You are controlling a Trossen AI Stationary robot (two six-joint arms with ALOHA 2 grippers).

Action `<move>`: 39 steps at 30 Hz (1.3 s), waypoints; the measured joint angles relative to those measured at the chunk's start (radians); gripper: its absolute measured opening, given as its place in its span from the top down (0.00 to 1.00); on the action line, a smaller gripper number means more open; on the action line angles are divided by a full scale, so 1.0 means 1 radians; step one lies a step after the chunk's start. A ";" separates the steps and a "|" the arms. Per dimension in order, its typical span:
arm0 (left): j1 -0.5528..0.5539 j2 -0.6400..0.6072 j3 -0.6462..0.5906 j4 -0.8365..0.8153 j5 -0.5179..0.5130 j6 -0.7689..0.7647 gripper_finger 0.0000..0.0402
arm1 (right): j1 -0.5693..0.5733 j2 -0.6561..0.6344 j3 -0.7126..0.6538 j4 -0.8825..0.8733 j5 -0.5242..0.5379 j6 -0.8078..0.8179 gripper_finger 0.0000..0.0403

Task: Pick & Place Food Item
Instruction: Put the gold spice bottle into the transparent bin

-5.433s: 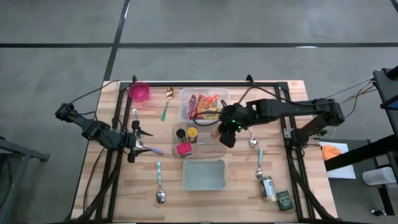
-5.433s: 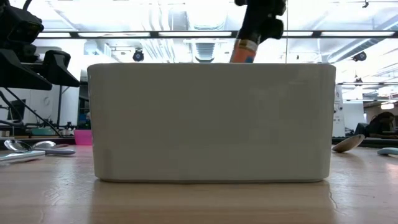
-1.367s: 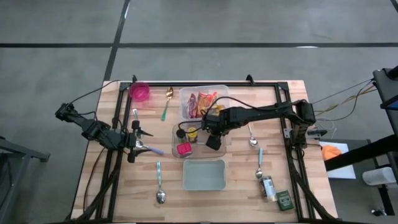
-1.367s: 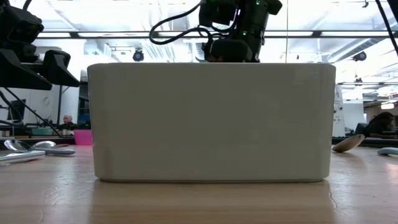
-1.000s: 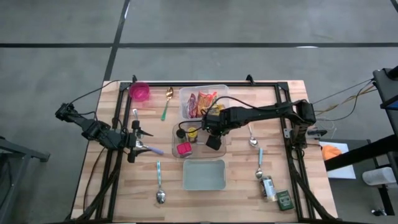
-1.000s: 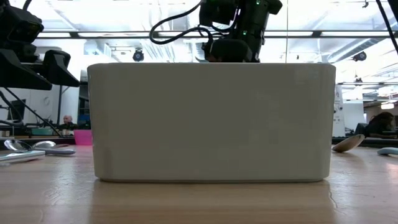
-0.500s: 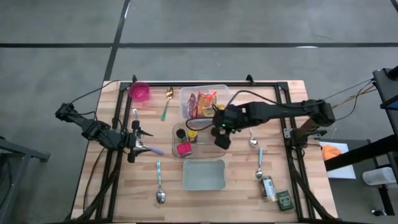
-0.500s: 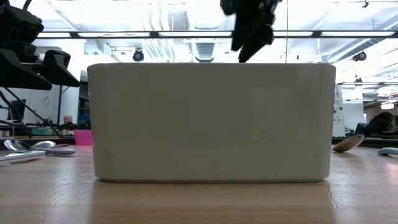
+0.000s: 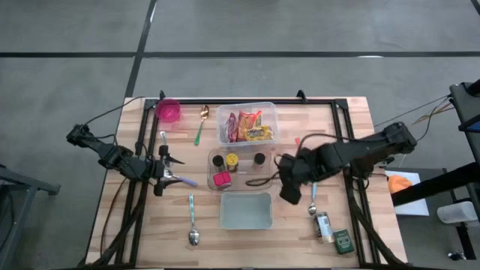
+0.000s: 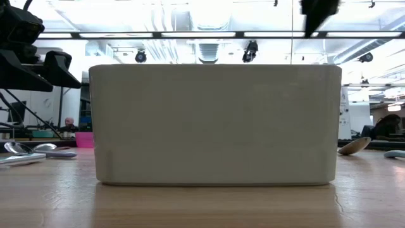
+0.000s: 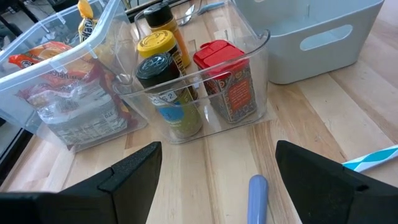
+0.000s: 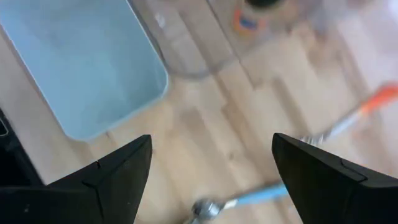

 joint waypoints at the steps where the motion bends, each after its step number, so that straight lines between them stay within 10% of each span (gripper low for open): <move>1: 0.000 0.000 0.000 0.000 0.000 0.000 0.21 | 0.021 0.002 0.000 -0.017 0.000 0.051 0.18; 22: 0.000 0.000 0.000 0.000 0.000 0.000 0.21 | 0.450 0.047 -0.085 -0.114 0.029 1.025 0.18; 39: -0.001 0.000 0.000 0.000 0.000 0.000 0.21 | 0.469 0.049 -0.281 0.037 -0.068 1.290 0.18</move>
